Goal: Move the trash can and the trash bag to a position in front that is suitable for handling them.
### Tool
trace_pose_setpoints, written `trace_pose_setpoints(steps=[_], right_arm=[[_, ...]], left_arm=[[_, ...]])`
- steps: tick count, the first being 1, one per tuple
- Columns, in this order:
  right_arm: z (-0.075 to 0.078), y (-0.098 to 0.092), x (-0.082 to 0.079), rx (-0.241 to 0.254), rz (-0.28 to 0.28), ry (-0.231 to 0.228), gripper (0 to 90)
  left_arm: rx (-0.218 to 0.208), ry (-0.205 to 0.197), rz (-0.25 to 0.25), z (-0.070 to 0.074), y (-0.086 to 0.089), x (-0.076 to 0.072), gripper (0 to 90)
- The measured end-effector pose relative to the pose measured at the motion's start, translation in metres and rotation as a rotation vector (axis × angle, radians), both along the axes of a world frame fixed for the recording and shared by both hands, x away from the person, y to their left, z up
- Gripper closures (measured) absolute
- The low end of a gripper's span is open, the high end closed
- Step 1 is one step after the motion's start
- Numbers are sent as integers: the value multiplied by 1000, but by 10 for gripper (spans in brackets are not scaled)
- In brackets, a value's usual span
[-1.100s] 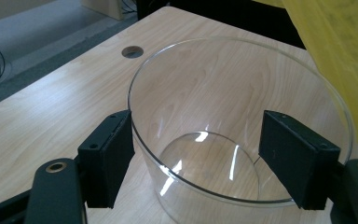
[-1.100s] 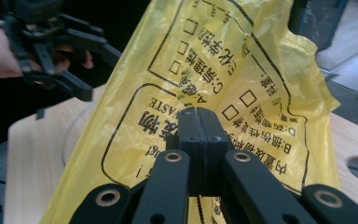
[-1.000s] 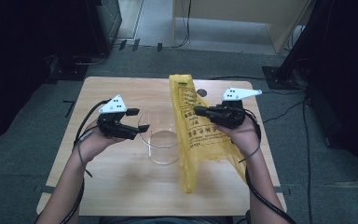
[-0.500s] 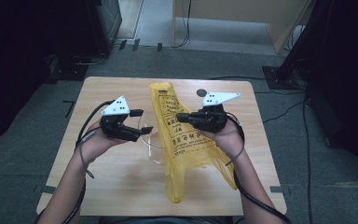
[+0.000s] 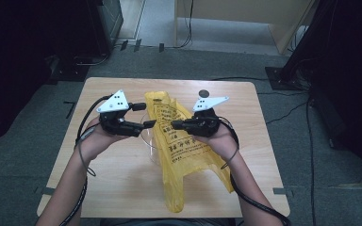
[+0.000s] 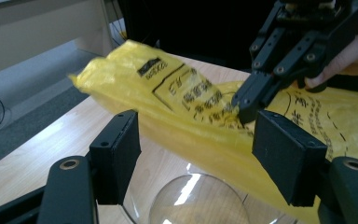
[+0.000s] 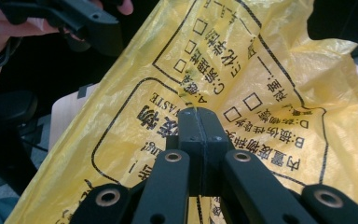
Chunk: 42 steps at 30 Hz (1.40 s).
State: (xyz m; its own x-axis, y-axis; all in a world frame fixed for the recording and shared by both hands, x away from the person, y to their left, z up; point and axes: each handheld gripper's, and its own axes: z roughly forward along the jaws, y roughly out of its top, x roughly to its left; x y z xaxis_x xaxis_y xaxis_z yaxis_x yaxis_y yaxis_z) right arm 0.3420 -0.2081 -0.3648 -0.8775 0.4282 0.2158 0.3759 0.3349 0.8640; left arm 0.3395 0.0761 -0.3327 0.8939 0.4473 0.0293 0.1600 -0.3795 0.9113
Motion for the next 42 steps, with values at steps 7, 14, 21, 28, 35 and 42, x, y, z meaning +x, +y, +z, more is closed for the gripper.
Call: trace_pose_setpoints(steps=[7,14,21,28,35,42], right_arm=[[-3,9,-2,-11,45,8,900],[-4,17,-4,-8,99,8,900],[-3,24,-8,14,168,12,900],[-3,20,-7,73,203,39,900],[-7,11,-1,154,201,95,900],[-13,1,8,203,123,154,900]], left_arm=[[-22,-16,0,-6,-7,0,409],[-34,-29,0,-7,-13,-3,438],[12,31,2,-21,-19,3,498],[67,69,-7,-33,-23,6,525],[92,103,-55,-38,-26,5,561],[109,75,-92,-41,-24,4,470]])
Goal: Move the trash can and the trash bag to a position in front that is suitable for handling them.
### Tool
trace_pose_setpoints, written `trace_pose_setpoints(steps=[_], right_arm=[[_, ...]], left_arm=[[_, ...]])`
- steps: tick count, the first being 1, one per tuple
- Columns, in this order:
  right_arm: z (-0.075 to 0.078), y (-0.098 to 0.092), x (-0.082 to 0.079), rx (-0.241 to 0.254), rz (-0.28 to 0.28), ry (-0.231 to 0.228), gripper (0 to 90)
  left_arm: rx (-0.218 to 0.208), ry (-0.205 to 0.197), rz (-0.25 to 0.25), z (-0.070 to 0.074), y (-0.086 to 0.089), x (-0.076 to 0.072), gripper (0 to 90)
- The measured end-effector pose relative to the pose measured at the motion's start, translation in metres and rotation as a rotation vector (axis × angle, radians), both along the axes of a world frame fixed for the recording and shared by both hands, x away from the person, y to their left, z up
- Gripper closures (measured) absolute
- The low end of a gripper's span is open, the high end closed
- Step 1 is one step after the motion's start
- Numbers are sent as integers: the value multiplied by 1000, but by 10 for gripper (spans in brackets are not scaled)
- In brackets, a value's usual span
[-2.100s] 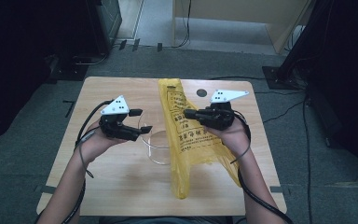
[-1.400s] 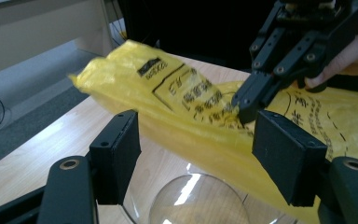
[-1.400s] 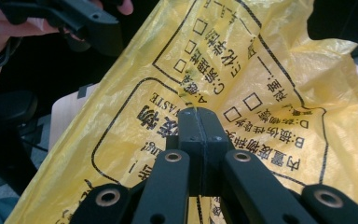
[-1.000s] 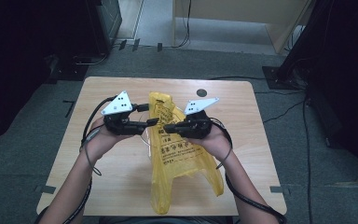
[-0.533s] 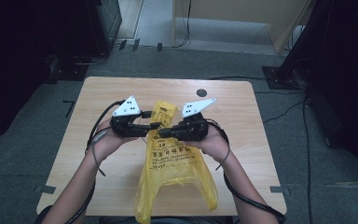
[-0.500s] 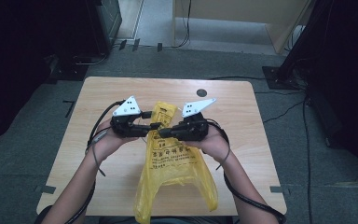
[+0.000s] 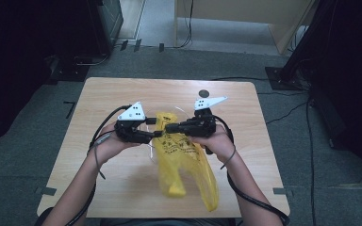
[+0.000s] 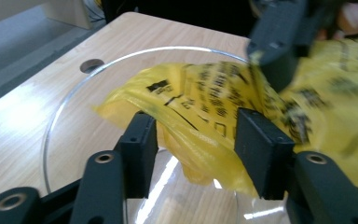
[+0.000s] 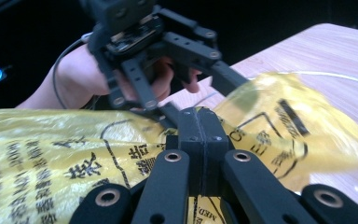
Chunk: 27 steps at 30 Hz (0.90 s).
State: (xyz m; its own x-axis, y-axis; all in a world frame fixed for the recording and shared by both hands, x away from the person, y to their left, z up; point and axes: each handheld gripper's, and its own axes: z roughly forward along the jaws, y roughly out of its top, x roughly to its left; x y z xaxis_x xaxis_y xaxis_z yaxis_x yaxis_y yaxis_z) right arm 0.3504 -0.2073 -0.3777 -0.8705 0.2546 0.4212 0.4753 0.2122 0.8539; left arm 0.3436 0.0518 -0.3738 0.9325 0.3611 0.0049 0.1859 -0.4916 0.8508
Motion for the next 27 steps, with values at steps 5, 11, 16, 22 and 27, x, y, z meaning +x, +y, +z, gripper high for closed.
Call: trace_pose_setpoints(steps=[5,11,16,22,27], right_arm=[[-4,-6,4,-12,-49,34,900],[-9,-11,8,-11,-101,62,900],[-7,-12,8,-3,-118,58,900],[-5,-13,8,18,-123,59,900],[-5,-7,7,12,-114,61,900]], left_arm=[[4,-25,-20,2,5,0,389],[-34,-63,-51,12,9,-6,336],[-77,-74,-102,16,7,-11,303],[-55,-29,-151,4,-4,-11,266],[-65,-5,-163,-5,-13,-10,276]])
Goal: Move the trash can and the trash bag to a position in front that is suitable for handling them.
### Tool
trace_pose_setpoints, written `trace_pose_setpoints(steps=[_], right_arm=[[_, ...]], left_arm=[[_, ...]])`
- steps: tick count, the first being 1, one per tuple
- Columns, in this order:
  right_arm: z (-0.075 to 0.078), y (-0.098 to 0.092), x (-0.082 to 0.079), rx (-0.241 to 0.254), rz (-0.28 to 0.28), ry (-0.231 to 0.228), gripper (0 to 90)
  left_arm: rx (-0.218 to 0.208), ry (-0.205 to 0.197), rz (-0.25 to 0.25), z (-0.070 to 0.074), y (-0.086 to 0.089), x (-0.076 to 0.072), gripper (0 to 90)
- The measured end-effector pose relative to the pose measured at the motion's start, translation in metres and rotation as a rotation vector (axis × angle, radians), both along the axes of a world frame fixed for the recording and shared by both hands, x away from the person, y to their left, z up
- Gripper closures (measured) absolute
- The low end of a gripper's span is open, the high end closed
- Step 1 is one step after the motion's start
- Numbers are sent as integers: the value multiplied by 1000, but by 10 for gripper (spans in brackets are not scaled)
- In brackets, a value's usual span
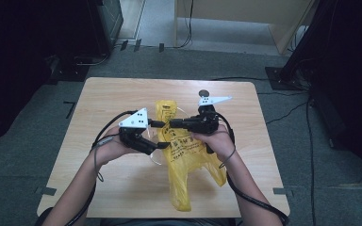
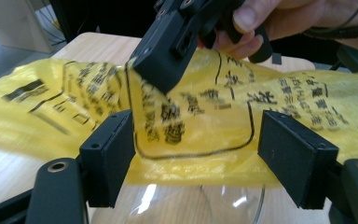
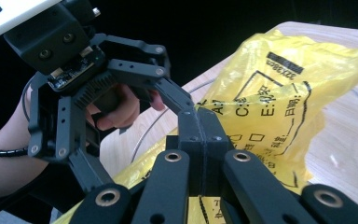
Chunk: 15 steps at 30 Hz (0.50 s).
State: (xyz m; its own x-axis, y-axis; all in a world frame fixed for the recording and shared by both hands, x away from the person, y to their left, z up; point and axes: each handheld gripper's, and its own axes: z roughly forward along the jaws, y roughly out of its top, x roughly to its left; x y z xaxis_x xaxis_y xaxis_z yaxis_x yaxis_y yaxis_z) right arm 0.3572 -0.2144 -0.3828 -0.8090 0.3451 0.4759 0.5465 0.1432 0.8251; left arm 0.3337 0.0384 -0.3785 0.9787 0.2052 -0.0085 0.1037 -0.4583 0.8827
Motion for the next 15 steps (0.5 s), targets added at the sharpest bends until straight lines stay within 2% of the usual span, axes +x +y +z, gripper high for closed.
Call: trace_pose_setpoints(steps=[2,5,6,7,10,12,15], right_arm=[[-1,3,-1,-4,6,1,900],[-1,7,-1,-5,14,6,900],[-2,9,-2,-10,18,3,900],[-2,9,-2,-10,18,3,900],[0,9,-3,0,24,5,900],[1,9,-3,0,27,1,897],[4,10,-5,7,36,-10,853]], left_arm=[[-4,10,0,-2,-3,0,305],[-7,36,20,-2,-3,1,416],[-11,41,29,-2,-3,2,492],[-14,44,36,-2,-2,2,492],[-15,41,61,1,0,3,600],[-8,18,72,2,1,2,672],[4,22,85,2,2,3,796]])
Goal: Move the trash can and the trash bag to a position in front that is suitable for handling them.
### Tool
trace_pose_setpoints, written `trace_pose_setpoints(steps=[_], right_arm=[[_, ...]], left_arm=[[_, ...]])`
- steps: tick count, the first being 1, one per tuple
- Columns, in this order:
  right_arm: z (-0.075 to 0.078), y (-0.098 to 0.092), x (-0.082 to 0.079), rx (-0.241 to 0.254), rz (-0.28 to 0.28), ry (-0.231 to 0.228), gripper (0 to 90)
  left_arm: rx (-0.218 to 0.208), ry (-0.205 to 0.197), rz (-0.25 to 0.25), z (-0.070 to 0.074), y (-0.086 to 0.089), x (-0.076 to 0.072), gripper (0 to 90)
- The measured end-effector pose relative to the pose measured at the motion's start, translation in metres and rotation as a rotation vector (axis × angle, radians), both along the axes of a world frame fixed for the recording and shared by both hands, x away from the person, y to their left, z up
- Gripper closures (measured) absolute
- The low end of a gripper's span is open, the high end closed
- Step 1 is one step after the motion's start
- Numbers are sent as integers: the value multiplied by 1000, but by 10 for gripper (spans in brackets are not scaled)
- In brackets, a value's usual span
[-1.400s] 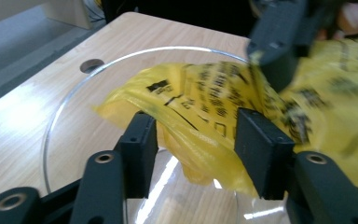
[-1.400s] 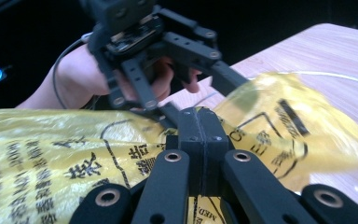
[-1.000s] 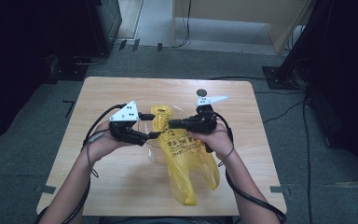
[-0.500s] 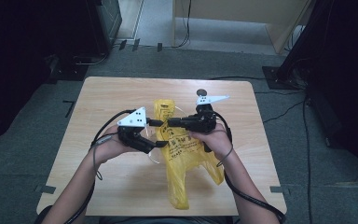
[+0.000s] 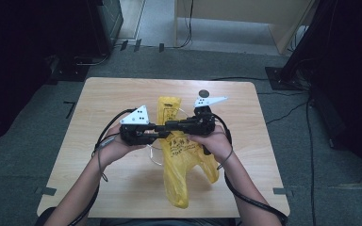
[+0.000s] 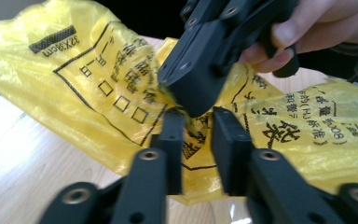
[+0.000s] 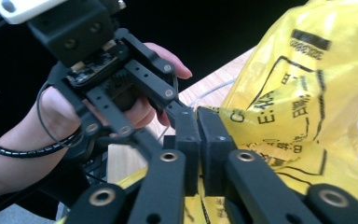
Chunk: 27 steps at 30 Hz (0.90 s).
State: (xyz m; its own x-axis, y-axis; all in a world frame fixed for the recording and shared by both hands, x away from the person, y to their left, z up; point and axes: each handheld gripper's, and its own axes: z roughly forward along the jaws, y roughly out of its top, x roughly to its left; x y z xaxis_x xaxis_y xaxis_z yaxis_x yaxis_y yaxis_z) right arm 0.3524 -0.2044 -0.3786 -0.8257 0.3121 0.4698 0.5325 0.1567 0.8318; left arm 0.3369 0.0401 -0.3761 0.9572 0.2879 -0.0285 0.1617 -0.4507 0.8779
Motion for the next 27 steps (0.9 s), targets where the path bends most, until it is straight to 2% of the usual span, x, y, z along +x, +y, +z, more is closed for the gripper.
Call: trace_pose_setpoints(steps=[4,8,11,13,16,18,22,24,25,27], right_arm=[[4,-1,-2,-17,1,-39,742],[8,-9,-2,-43,-5,-88,636],[10,-17,-3,-57,-16,-119,620],[12,-23,-2,-51,-33,-138,637],[14,-28,0,-33,-87,-166,714],[14,-26,0,-45,-114,-192,743],[10,-10,-3,-70,-92,-259,733],[7,-2,-5,-111,-86,-285,764],[5,2,-6,-153,-91,-300,779],[0,7,-7,-221,-78,-304,812]], left_arm=[[-2,18,24,2,2,1,846],[-25,92,55,5,8,4,864],[-36,140,60,7,13,7,867],[-36,155,57,7,15,8,867],[-35,175,30,6,14,7,865],[-26,176,11,6,10,5,864],[-8,198,-32,5,4,2,862],[-26,209,-57,6,4,1,861],[-39,214,-67,7,4,1,860],[-70,227,-69,8,6,2,859]])
